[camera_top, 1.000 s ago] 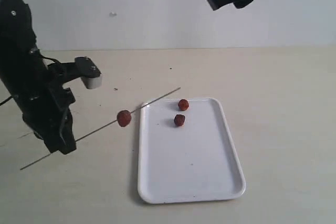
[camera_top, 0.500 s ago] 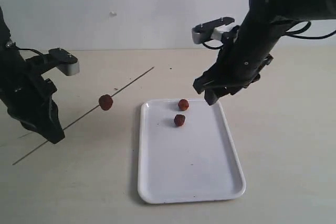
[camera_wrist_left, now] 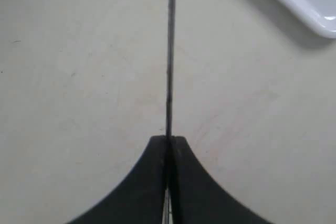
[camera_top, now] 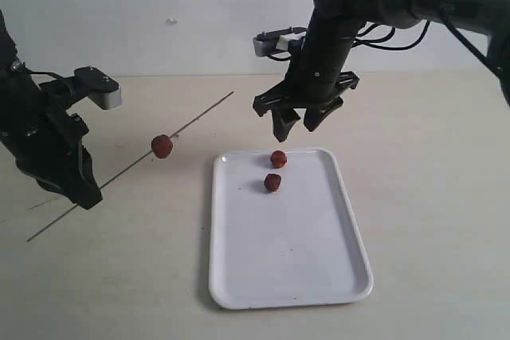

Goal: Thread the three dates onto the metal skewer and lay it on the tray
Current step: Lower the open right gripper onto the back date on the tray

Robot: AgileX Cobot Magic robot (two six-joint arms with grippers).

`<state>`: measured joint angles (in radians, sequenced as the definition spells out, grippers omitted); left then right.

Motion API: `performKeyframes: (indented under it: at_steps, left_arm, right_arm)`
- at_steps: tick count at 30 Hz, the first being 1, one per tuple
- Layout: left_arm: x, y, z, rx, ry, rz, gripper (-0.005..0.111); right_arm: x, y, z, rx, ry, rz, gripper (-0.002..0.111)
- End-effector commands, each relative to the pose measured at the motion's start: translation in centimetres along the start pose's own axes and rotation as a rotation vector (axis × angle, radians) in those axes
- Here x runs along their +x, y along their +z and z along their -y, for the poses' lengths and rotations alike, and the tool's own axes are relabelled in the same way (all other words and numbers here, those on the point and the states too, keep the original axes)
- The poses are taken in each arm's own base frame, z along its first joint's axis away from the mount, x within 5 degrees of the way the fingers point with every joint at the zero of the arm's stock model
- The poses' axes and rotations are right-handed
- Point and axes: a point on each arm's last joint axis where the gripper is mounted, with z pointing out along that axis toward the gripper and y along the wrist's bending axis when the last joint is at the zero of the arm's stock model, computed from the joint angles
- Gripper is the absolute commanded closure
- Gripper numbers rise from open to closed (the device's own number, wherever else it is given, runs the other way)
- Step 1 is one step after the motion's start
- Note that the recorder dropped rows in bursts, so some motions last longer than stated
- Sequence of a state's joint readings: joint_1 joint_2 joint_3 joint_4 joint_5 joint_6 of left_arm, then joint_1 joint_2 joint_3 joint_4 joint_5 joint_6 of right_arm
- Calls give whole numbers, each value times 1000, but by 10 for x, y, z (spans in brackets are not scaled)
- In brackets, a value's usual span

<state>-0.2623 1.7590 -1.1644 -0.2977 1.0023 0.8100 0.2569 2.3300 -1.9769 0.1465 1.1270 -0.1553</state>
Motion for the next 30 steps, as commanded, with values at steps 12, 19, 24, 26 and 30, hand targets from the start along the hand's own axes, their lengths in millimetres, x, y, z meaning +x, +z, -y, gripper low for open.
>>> performKeyframes:
  at_steps: [12, 19, 24, 26, 30]
  left_arm:
    - [-1, 0, 0, 0, -11, 17, 107]
    - [-1, 0, 0, 4, -16, 21, 107]
    - [-1, 0, 0, 5, -17, 22, 107]
    - [-1, 0, 0, 5, -17, 22, 107]
    - [-1, 0, 0, 5, -17, 22, 107]
  right_arm:
    - [-3, 37, -24, 44, -108, -32, 51]
    - [-1, 43, -18, 96, -115, -58, 54]
    - [-6, 44, -18, 101, -110, -2, 54]
    - [-7, 44, -18, 102, -111, 7, 54]
    - [-7, 45, -18, 102, -110, 6, 54]
